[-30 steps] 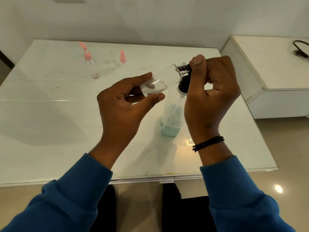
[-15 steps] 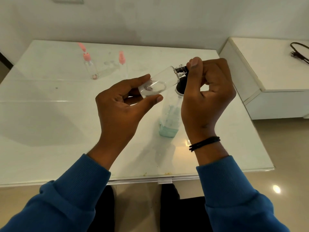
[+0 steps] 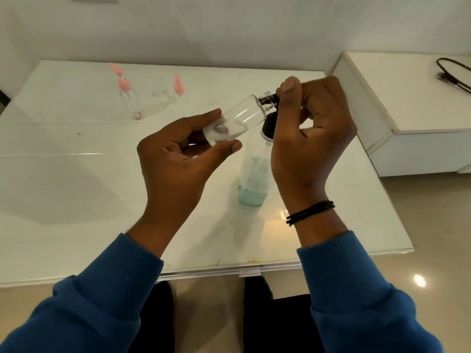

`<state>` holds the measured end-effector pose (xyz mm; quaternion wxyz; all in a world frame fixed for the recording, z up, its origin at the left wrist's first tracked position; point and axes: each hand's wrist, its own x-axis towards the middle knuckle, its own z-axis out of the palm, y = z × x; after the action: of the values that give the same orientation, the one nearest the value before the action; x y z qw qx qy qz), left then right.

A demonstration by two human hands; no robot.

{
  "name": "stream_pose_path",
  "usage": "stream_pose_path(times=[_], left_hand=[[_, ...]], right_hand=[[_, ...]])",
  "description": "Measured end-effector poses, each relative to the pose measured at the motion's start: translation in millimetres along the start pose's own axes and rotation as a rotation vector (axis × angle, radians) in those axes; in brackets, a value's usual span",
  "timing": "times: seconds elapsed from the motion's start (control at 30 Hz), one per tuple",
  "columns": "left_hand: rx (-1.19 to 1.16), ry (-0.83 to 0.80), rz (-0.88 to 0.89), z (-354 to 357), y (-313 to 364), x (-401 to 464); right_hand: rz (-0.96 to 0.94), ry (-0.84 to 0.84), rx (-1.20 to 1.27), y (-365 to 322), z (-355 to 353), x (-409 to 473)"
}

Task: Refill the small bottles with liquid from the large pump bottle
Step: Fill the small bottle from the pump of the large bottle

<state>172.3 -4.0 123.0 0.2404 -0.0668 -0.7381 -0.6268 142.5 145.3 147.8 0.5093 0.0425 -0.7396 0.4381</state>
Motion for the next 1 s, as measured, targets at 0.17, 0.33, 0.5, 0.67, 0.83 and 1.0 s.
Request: stream_pose_path(times=[0.17, 0.33, 0.5, 0.67, 0.83, 1.0], left_hand=[[-0.01, 0.002, 0.002, 0.3, 1.3, 0.9], [0.013, 0.002, 0.007, -1.0, 0.1, 0.4], [-0.005, 0.0, 0.012, 0.4, 1.8, 1.2], [0.009, -0.002, 0.003, -0.1, 0.6, 0.2], [-0.004, 0.001, -0.008, 0.4, 0.6, 0.0], [0.006, 0.004, -0.008, 0.1, 1.0, -0.1]], right_hand=[[0.004, 0.012, -0.005, 0.0, 0.0, -0.6], [0.007, 0.007, 0.009, 0.6, 0.9, -3.3], [-0.025, 0.015, -0.024, -0.7, -0.8, 2.6], [0.004, 0.022, -0.01, 2.2, 0.3, -4.6], [-0.015, 0.026, -0.019, 1.9, 0.1, 0.9], [-0.015, 0.03, -0.019, 0.8, 0.3, -2.1]])
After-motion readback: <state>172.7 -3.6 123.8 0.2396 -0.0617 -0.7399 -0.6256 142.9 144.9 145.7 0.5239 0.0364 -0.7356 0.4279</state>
